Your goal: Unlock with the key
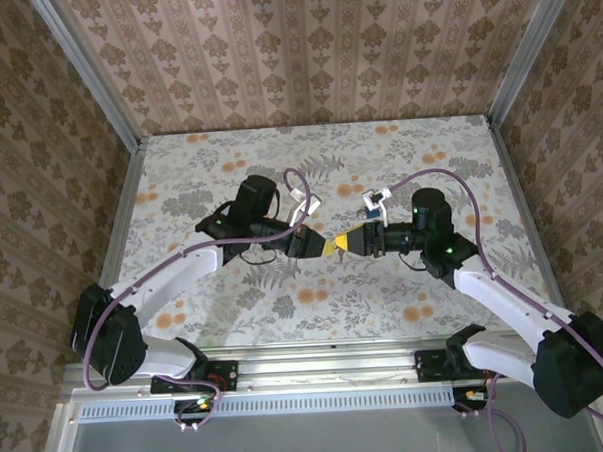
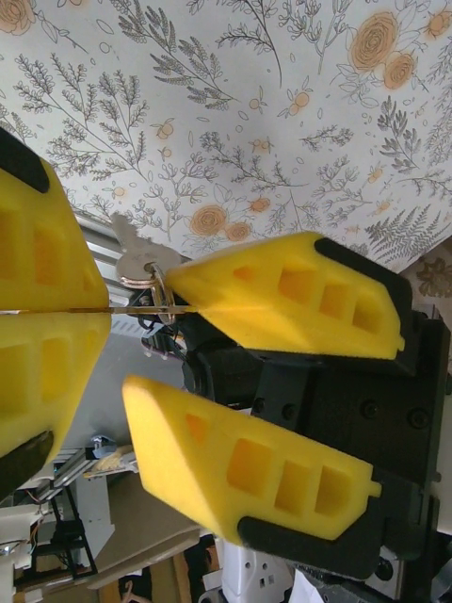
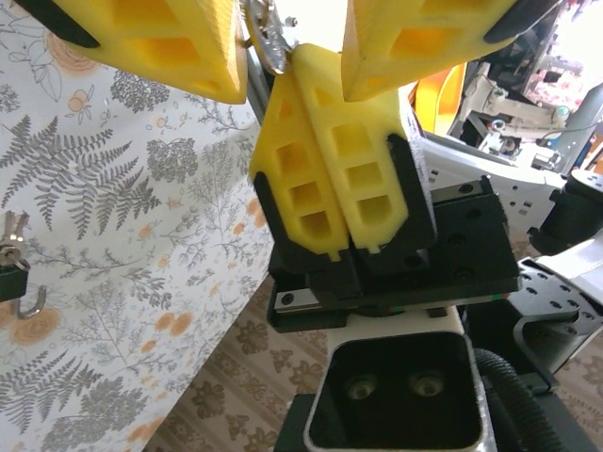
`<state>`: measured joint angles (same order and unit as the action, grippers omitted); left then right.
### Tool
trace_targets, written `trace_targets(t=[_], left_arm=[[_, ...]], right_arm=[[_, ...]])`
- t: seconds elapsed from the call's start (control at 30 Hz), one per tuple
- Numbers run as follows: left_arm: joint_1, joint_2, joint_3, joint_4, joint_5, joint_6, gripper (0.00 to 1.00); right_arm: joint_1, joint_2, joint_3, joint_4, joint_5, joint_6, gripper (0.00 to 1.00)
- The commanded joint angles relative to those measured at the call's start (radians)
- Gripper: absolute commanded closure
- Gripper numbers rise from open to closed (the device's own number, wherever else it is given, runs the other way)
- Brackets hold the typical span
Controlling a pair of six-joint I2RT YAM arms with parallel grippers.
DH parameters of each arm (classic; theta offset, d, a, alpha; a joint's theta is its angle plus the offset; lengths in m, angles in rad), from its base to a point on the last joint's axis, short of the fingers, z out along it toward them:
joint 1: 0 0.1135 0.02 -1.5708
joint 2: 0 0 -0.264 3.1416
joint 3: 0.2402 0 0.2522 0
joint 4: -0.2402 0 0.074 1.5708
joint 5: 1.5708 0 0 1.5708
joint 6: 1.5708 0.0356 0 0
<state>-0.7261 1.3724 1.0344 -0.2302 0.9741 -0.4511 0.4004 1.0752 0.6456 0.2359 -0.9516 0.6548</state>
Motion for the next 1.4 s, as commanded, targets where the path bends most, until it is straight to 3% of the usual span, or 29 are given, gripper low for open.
trace_targets(t=[0.0, 0.13, 0.27, 0.5, 0.6, 0.7, 0.87, 0.93, 1.07, 1.13, 1.23, 1.37], left_arm=[[-0.006, -0.032, 0.024, 0.011, 0.028, 0.025, 1.00], [0.003, -0.036, 0.019, -0.001, 0.019, 0.036, 1.00], [0.010, -0.041, 0.009, -0.001, 0.020, 0.038, 1.00], [0.030, -0.045, 0.004, -0.011, 0.021, 0.045, 1.00], [0.039, -0.049, 0.001, -0.008, 0.010, 0.041, 1.00], [0.061, -0.063, -0.014, 0.015, -0.042, 0.007, 0.70], [0.170, -0.164, -0.194, 0.379, -0.101, -0.260, 0.54], [0.202, -0.204, -0.262, 0.484, -0.143, -0.340, 0.52], [0.202, -0.273, -0.322, 0.517, -0.252, -0.375, 0.52], [0.191, -0.305, -0.356, 0.523, -0.370, -0.388, 0.52], [0.171, -0.335, -0.416, 0.573, -0.515, -0.408, 0.50], [0.138, -0.297, -0.450, 0.712, -0.550, -0.450, 0.50]], right_arm=[[0.016, -0.014, -0.004, -0.017, -0.042, -0.024, 0.71], [0.026, -0.003, 0.005, -0.038, -0.044, -0.041, 0.80], [0.026, -0.001, 0.008, -0.051, -0.044, -0.053, 0.80], [0.027, -0.001, 0.011, -0.063, -0.037, -0.066, 1.00], [0.028, -0.006, 0.007, -0.056, -0.024, -0.067, 1.00], [0.028, -0.025, 0.000, -0.058, 0.052, -0.064, 1.00], [0.028, -0.041, -0.035, 0.030, 0.183, 0.015, 1.00], [0.028, -0.049, -0.060, 0.094, 0.224, 0.051, 1.00], [0.031, -0.070, -0.102, 0.172, 0.356, 0.120, 1.00], [0.031, -0.062, -0.109, 0.153, 0.467, 0.149, 1.00], [0.035, -0.011, -0.116, 0.219, 0.510, 0.202, 1.00], [0.075, 0.045, -0.126, 0.331, 0.566, 0.265, 1.00]])
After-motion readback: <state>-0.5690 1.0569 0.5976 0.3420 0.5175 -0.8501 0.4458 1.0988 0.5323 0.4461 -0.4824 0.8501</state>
